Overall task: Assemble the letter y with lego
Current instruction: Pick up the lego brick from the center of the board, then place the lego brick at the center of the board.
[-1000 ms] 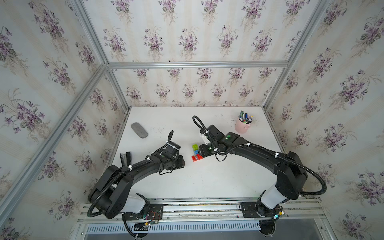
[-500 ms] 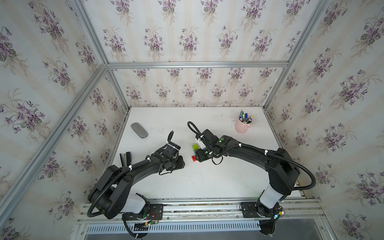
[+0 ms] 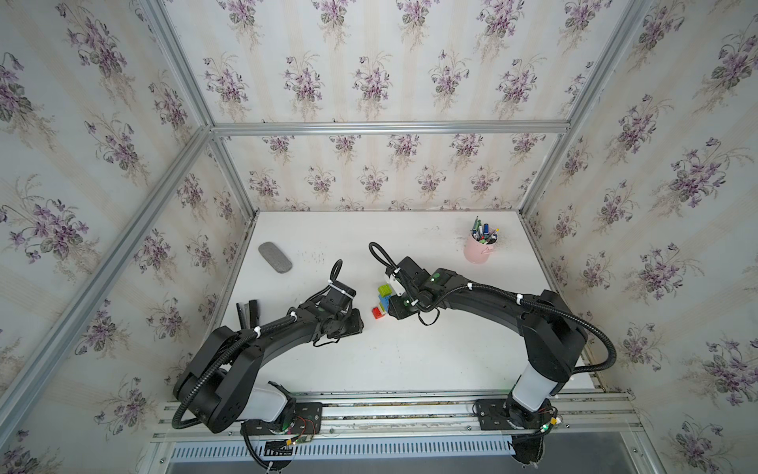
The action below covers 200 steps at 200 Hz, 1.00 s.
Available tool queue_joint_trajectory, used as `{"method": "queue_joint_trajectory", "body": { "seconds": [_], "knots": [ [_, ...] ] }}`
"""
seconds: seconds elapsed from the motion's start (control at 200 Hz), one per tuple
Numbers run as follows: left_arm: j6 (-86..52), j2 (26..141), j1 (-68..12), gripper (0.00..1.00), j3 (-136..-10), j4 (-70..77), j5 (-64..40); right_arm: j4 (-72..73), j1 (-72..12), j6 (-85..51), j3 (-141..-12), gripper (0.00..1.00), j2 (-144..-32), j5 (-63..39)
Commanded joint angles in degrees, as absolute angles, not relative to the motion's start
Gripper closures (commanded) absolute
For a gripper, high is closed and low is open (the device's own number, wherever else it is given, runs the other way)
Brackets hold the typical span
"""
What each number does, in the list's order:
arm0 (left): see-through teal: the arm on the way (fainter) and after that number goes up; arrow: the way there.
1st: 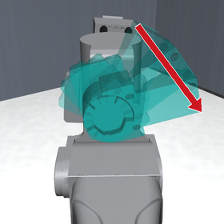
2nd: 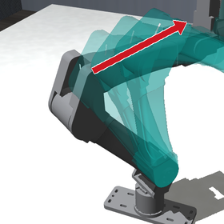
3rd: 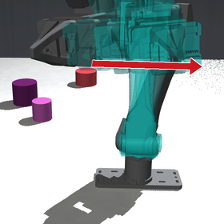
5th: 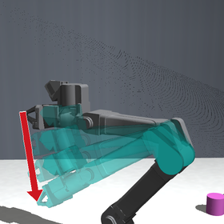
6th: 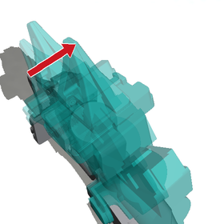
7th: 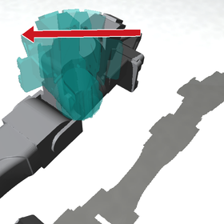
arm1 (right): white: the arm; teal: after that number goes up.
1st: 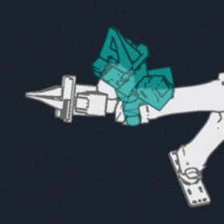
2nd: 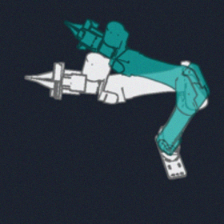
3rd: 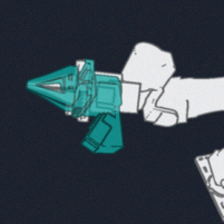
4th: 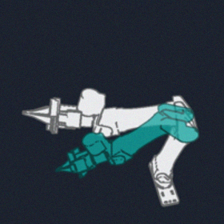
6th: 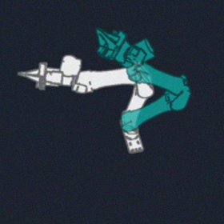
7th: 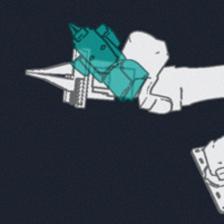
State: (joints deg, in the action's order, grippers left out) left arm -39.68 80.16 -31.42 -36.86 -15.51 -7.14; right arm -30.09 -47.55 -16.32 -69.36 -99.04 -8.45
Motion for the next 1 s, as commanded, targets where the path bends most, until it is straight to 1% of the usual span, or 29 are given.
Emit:
{"method": "queue_joint_trajectory", "body": {
  "seconds": [0.0,0.155,0.42,0.684,0.839,0.929,0.994],
  "knots": [
    [-39.6,78.7,-31.0,0.53,-36.9,-17.0,-5.5,-25.4,-45.7,-13.4,-68.2,0.71,-97.7,-14.4],
    [-38.9,75.0,-29.3,0.52,-37.6,-20.0,-4.5,-21.7,-42.9,-11.3,-65.5,0.71,-97.4,-23.8],
    [-37.2,70.7,-25.0,0.51,-38.4,-23.1,-5.1,-19.9,-41.3,-10.2,-64.1,0.73,-100.9,-38.7],
    [-36.2,73.5,-24.3,0.51,-39.8,-23.3,-6.4,-21.5,-39.6,-9.9,-64.8,0.72,-106.7,-46.1],
    [-35.8,74.7,-24.3,0.51,-40.2,-23.2,-6.8,-21.7,-37.9,-9.8,-64.8,0.66,-109.0,-47.8],
    [-35.7,75.7,-24.3,0.51,-40.5,-23.2,-7.3,-21.2,-36.9,-10.6,-64.8,0.58,-109.7,-47.7],
    [-35.7,76.4,-24.4,0.51,-40.8,-23.0,-7.7,-21.0,-36.3,-10.8,-64.9,0.56,-109.9,-47.7]
  ]
}}
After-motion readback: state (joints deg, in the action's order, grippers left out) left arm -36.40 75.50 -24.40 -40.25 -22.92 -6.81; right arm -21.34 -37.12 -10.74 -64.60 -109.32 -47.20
